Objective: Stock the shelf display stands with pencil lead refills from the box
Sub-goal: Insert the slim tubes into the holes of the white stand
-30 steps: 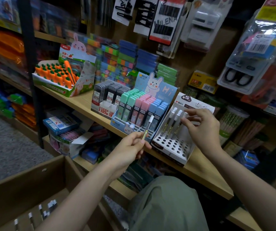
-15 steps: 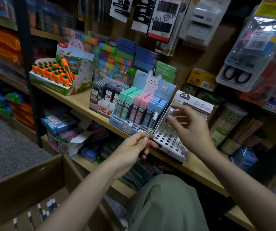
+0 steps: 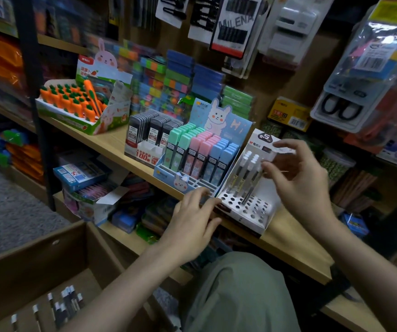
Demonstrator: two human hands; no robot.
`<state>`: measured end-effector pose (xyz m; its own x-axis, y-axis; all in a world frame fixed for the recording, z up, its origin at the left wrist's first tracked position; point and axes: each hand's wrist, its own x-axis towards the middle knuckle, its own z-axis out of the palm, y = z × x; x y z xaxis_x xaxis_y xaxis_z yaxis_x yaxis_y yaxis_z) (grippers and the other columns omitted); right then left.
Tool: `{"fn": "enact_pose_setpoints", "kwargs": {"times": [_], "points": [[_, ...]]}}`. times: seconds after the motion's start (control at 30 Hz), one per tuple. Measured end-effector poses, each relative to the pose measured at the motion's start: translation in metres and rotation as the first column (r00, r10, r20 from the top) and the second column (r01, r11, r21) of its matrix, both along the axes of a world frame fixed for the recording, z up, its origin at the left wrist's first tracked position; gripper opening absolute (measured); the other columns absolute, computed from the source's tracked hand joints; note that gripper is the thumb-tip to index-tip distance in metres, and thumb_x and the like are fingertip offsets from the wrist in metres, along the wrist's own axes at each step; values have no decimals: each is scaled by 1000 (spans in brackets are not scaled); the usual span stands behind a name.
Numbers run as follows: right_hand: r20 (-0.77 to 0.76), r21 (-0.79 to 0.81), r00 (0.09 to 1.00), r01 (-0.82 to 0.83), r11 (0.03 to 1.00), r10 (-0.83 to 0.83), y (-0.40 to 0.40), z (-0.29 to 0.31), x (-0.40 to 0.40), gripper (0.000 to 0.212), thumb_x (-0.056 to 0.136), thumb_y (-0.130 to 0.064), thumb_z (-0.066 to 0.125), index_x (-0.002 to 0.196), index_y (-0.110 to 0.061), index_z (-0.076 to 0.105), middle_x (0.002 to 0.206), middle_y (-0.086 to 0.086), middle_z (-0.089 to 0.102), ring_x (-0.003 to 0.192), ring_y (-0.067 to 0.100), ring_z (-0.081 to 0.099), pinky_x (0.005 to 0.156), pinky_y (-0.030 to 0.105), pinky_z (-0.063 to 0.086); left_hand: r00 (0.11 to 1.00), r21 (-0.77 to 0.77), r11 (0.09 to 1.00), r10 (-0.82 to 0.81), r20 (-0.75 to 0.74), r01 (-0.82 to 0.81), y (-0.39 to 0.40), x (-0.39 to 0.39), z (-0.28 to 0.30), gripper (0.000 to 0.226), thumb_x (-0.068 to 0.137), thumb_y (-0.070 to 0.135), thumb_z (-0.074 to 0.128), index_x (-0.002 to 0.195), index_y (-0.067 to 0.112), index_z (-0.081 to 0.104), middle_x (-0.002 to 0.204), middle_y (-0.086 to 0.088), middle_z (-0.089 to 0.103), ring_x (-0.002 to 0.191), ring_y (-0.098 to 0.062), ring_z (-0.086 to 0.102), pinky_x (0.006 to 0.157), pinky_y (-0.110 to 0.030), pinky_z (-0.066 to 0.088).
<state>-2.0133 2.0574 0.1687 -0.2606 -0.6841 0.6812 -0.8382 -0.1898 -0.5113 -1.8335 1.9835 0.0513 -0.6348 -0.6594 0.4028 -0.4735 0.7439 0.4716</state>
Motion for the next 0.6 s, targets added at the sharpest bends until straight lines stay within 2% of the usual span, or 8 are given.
{"fn": "enact_pose_setpoints", "kwargs": {"times": [0.1, 0.2, 0.37, 0.5, 0.6], "points": [[1, -13, 999, 49, 999, -49, 2, 1, -17, 32, 86, -16, 73, 106, -32, 53, 85, -16, 69, 78, -6, 68, 73, 14, 55, 990, -131, 990, -27, 136, 45, -3, -4, -18, 60, 99, 48, 41, 152, 32, 19, 160, 1, 0, 149, -20, -6, 121, -47, 6], [7, -37, 998, 57, 998, -57, 0, -8, -22, 32, 87, -17, 73, 104, -34, 52, 86, -15, 68, 80, -5, 68, 74, 15, 55, 985, -165, 985, -18, 169, 46, -8, -9, -26, 65, 98, 54, 39, 153, 38, 8, 162, 4, -9, 148, -18, -16, 120, -50, -1], [85, -74, 994, 68, 995, -62, -11, -22, -23, 29, 88, -19, 72, 106, -31, 54, 90, -13, 67, 83, 0, 69, 75, 27, 59, 991, -212, 976, -11, 137, 41, -12, -12, -26, 62, 96, 53, 41, 151, 37, 17, 163, 8, -7, 149, -20, -6, 120, -53, 8], [71, -93, 995, 74, 993, -68, -14, -26, -21, 28, 87, -19, 72, 108, -29, 56, 91, -18, 63, 85, -2, 67, 75, 27, 60, 992, -211, 976, -29, 122, 54, -14, -12, -27, 63, 95, 51, 46, 151, 36, 20, 162, 10, -6, 149, -19, -1, 119, -54, 10], [71, -76, 995, 80, 994, -75, -16, -23, -22, 29, 85, -18, 74, 106, -28, 58, 94, -15, 65, 85, 2, 68, 75, 31, 60, 992, -203, 978, -26, 124, 51, -15, -11, -28, 63, 95, 51, 46, 151, 38, 18, 162, 12, -9, 149, -18, -2, 119, -55, 10]]}}
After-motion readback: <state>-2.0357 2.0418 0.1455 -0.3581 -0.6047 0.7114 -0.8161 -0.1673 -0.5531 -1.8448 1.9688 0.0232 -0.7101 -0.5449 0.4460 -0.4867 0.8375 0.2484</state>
